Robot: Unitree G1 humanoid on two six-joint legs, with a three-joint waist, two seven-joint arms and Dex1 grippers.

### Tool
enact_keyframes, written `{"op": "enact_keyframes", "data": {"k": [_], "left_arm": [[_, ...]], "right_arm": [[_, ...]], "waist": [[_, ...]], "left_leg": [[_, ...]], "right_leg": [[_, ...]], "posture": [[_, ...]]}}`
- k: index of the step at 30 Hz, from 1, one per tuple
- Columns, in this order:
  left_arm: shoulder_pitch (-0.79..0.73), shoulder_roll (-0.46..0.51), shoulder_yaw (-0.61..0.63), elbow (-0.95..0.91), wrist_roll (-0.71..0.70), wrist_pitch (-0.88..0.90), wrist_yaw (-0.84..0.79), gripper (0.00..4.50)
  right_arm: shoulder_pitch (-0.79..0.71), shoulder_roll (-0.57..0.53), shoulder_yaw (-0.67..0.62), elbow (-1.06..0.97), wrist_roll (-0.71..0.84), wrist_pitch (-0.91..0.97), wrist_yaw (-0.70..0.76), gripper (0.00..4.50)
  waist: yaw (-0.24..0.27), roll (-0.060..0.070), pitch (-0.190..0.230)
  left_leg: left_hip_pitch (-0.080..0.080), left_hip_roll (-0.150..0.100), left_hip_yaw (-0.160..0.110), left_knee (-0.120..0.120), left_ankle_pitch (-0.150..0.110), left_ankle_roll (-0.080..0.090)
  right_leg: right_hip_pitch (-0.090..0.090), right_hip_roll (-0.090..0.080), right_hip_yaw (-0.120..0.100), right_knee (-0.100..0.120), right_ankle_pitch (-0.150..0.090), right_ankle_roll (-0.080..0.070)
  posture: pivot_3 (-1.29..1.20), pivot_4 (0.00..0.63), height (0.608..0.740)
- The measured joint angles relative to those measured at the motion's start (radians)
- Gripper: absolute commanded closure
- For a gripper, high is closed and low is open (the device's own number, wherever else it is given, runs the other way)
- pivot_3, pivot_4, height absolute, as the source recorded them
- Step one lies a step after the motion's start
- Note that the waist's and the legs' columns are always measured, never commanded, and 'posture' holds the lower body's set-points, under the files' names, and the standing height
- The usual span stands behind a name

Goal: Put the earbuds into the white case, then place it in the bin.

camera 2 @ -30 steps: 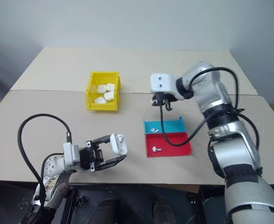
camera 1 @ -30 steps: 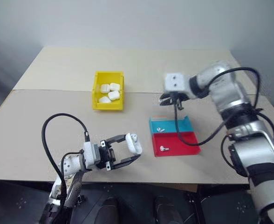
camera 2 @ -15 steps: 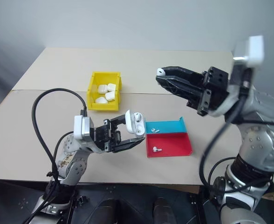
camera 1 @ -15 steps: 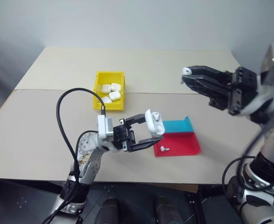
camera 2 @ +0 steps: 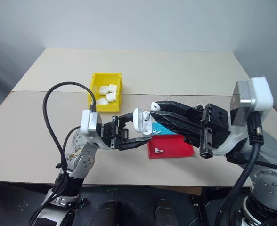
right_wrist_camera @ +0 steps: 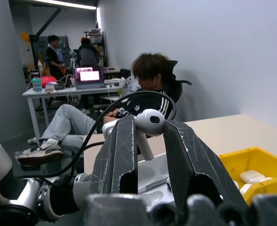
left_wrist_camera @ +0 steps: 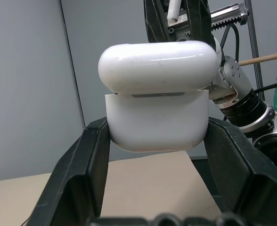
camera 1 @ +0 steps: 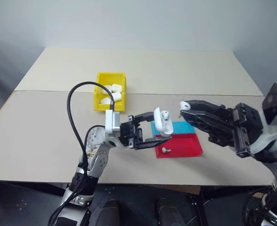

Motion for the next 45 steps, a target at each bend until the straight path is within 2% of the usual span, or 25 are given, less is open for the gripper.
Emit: {"op": "enact_keyframes", "data": {"k": [15, 29, 30, 32, 41, 45], "left_arm": [[0.008, -0.006, 0.003, -0.004, -0.019, -0.003, -0.017, 1.77], [0.008, -0.008, 0.007, -0.006, -0.019, -0.004, -0.029, 1.77], [0.008, -0.009, 0.007, -0.004, -0.018, -0.004, -0.032, 1.77], [0.008, -0.009, 0.010, -0.002, -0.018, -0.004, -0.032, 1.77], [0.009, -0.011, 0.014, -0.001, -0.010, -0.004, -0.028, 1.77], [0.009, -0.011, 0.014, 0.001, -0.007, -0.008, -0.035, 1.77]], "right_arm": [[0.064, -0.072, 0.150, 0.005, -0.049, -0.076, -0.006, 3.68], [0.101, -0.085, 0.189, 0.014, -0.097, -0.150, 0.013, 3.68], [0.108, -0.085, 0.190, 0.013, -0.103, -0.157, 0.016, 3.10], [0.119, -0.086, 0.193, 0.011, -0.117, -0.170, 0.019, 2.54], [0.130, -0.106, 0.196, 0.010, -0.156, -0.200, 0.033, 2.54], [0.154, -0.138, 0.173, 0.017, -0.154, -0.219, 0.083, 2.54]], "waist": [[0.003, 0.000, 0.000], [0.004, 0.000, 0.000], [0.004, 0.000, 0.000], [0.004, 0.000, 0.000], [0.004, 0.000, 0.000], [0.004, 0.000, 0.000]], "left_leg": [[0.000, 0.000, 0.000, 0.000, 0.000, 0.000], [0.000, 0.000, 0.000, 0.000, 0.000, 0.000], [0.000, 0.000, 0.000, 0.000, 0.000, 0.000], [0.000, 0.000, 0.000, 0.000, 0.000, 0.000], [0.000, 0.000, 0.000, 0.000, 0.000, 0.000], [0.000, 0.000, 0.000, 0.000, 0.000, 0.000]], "right_leg": [[0.000, 0.000, 0.000, -0.001, 0.000, 0.000], [0.000, 0.000, 0.000, -0.001, 0.000, 0.000], [0.000, 0.000, 0.000, -0.001, 0.000, 0.000], [0.000, 0.000, 0.000, -0.001, 0.000, 0.000], [0.000, 0.000, 0.000, -0.001, 0.000, 0.000], [0.000, 0.000, 0.000, -0.001, 0.000, 0.000]], "posture": [[0.00, 0.150, 0.740], [0.00, 0.150, 0.740], [0.00, 0.150, 0.740], [0.00, 0.150, 0.740], [0.00, 0.150, 0.740], [0.00, 0.150, 0.740]]}}
